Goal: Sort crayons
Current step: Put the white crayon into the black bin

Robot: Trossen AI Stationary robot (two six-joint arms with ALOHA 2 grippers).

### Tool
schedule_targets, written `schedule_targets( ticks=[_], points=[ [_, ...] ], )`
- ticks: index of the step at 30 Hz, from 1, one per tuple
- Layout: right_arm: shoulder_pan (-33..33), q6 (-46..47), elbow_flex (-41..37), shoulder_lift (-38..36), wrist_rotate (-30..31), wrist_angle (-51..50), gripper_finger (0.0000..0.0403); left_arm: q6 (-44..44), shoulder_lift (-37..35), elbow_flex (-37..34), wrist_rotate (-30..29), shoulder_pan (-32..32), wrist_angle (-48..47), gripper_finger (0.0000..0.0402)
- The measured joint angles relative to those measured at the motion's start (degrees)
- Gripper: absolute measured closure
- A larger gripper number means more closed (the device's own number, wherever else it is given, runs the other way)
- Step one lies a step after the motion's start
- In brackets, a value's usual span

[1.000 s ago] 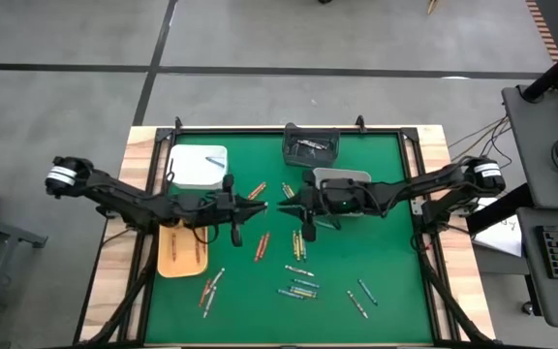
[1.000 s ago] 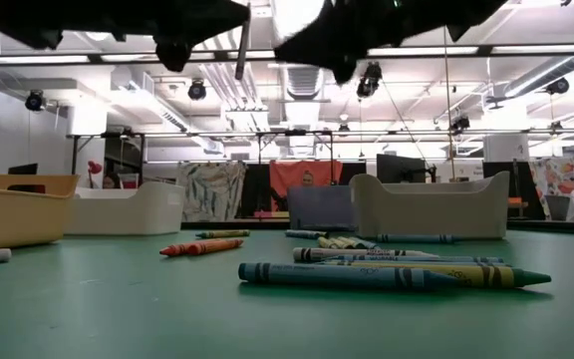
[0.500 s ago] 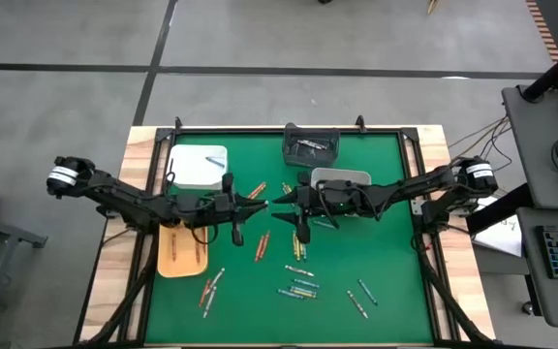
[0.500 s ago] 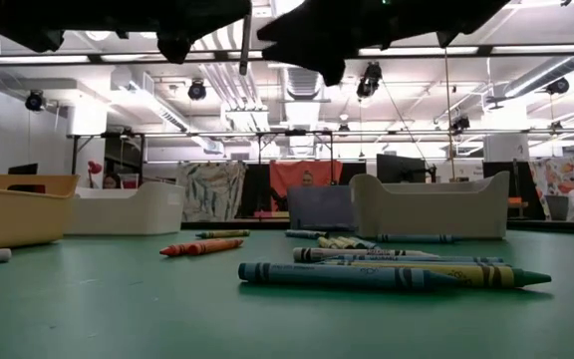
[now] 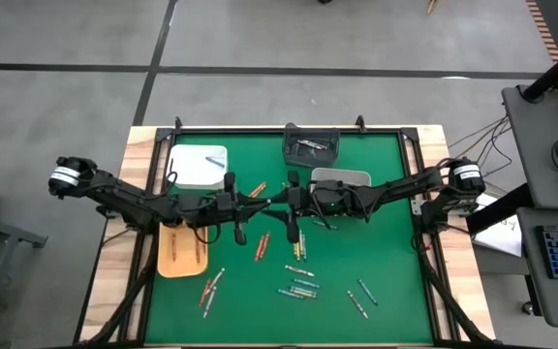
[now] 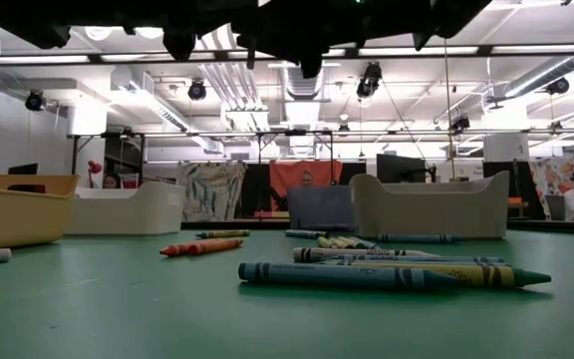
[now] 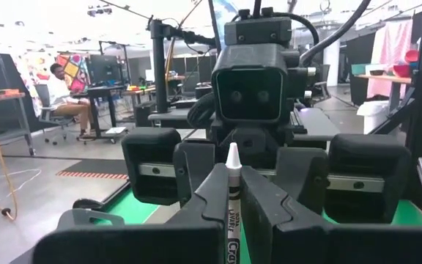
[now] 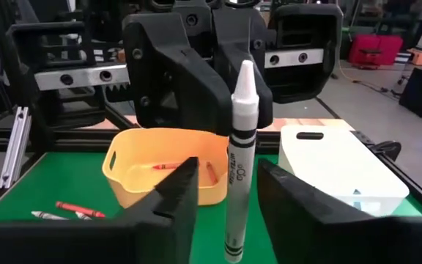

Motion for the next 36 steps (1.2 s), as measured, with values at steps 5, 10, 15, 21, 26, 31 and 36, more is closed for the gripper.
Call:
schedule_targets(
  ticks=[5, 10, 15, 21, 26, 31, 36],
  points=[
    [0.0, 0.0, -0.1, -0.3, 0.2, -0.1, 0.0377, -1.9, -0.8, 0.0, -0.1, 0.0, 0.1, 0.0385],
    [-0.3, 0.7, 1.4, -0.5, 0.1, -5.8, 0.0385, -1.9, -2.5, -0.1, -0.2, 0.0, -2.1, 0.0342],
    [-2.2, 0.7, 8.2, -0.5, 1.2, -25.4, 0.0387, -0.6, -8.0, -0.1, -0.2, 0.0, -8.6, 0.0294],
    [-7.8, -2.9, 18.1, -0.4, 11.9, -51.9, 0.0388, -1.4, -16.3, -0.1, -0.2, 0.0, -19.2, 0.0263],
    [-16.6, -5.2, 21.5, 0.1, 12.0, -59.0, 0.0389, -3.2, -20.5, -0.1, -0.3, 0.0, -22.2, 0.026],
    [-25.8, -6.0, 25.4, 3.0, 5.3, -64.0, 0.0389, -3.2, -21.5, -0.1, -0.8, 0.0, -22.4, 0.026],
    [-31.8, -9.6, 30.6, 8.7, 2.5, -67.8, 0.0389, -3.1, -21.4, -0.1, -5.9, 0.0, -23.3, 0.026]
  ],
)
